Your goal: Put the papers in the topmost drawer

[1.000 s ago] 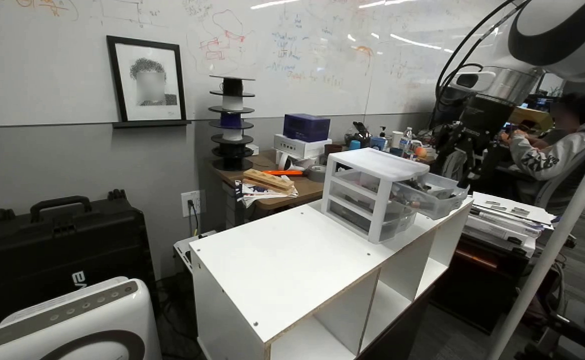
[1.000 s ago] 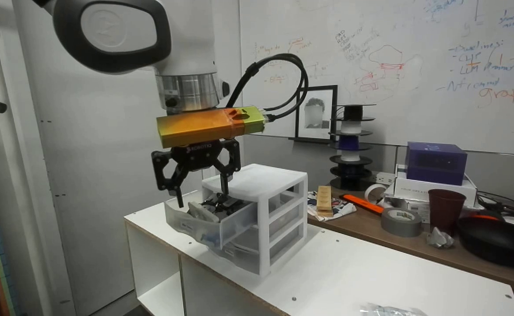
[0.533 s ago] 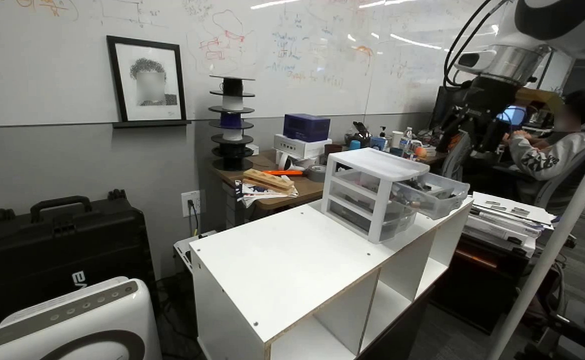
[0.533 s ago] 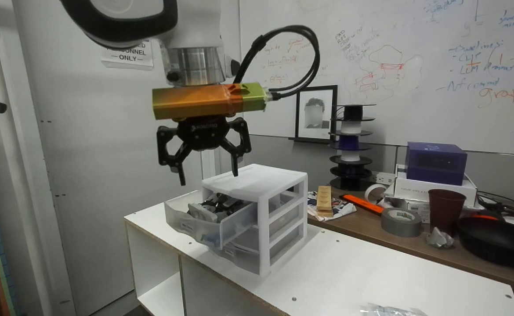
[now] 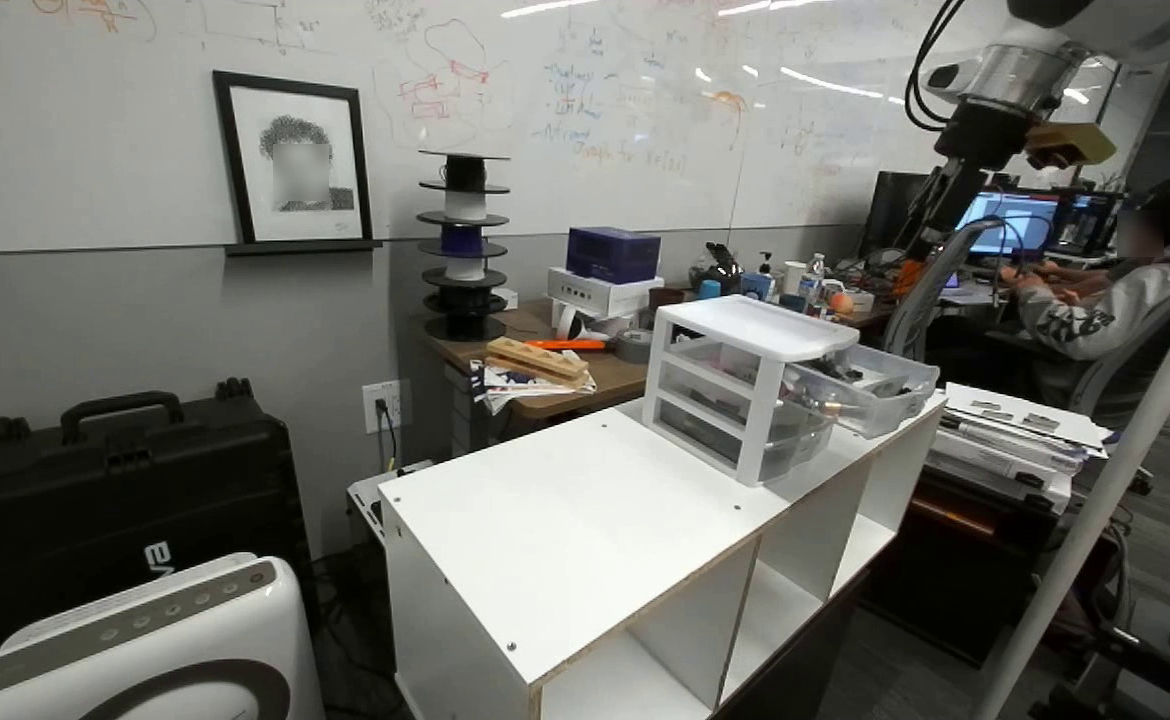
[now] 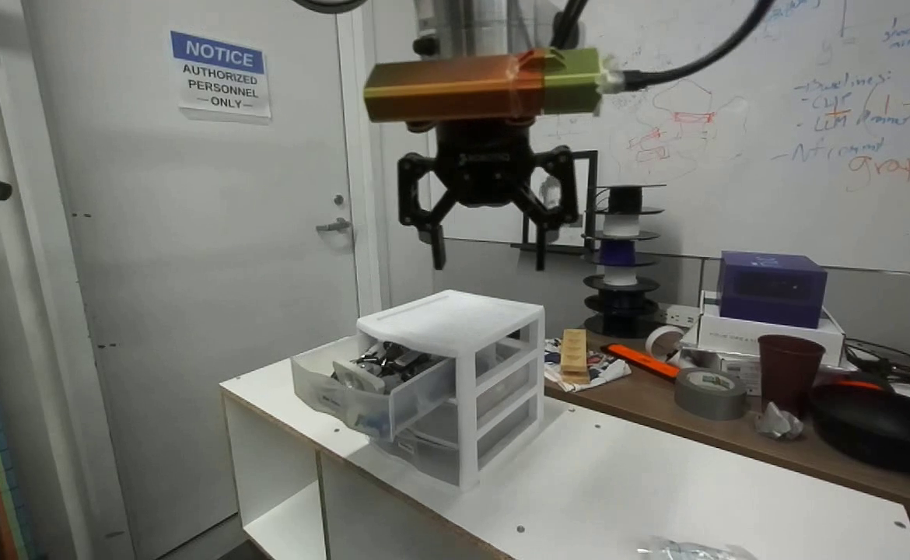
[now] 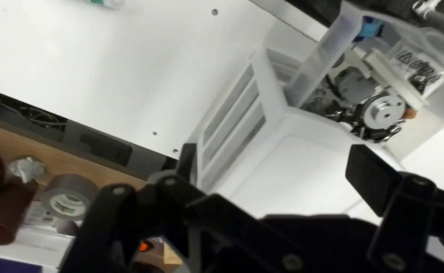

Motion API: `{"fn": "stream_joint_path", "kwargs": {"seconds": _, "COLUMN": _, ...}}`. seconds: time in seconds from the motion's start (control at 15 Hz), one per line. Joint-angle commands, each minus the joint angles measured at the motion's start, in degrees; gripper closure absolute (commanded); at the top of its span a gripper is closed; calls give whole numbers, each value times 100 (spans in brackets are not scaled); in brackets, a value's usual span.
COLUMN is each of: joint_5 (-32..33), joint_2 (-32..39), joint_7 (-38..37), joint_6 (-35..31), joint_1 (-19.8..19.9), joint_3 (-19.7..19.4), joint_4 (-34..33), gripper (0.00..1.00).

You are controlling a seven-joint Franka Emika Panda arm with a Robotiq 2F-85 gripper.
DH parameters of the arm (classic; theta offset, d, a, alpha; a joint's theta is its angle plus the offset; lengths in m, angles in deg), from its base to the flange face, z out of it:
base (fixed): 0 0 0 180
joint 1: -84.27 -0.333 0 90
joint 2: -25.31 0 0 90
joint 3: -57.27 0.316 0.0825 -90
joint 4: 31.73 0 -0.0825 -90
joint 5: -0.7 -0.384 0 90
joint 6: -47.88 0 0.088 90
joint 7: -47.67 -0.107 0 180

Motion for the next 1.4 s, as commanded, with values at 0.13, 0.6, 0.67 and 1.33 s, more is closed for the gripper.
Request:
{"fn": "stream_joint_path", "kwargs": {"seconds": 0.13, "joint_5": -661, "joint_2": 1765, "joint_7": -791, "joint_6": 47, "joint_1": 596, "joint_3": -40, "joint_4": -1389, "gripper": 0}}
{"fn": "stream_joint_path", "kwargs": {"seconds": 0.6, "joint_5": -661, "joint_2": 2754, "joint_7": -2631, "joint_6": 93, "joint_1": 1216, "joint_3": 147, "joint_4": -1924, "gripper": 0}}
{"fn": "stream_joint_path", "kwargs": {"seconds": 0.67, "joint_5": -674, "joint_2": 2842, "joint_7": -2940, "joint_6": 89, "joint_1": 1258, "joint_3": 182, "joint_4": -1970, "gripper": 0}}
{"fn": "stream_joint_path", "kwargs": {"seconds": 1.33, "joint_5": -817, "joint_2": 4127, "joint_7": -5912, "joint_6": 17, "joint_1": 1543, "joint_3": 320, "joint_4": -3033, "gripper": 0}}
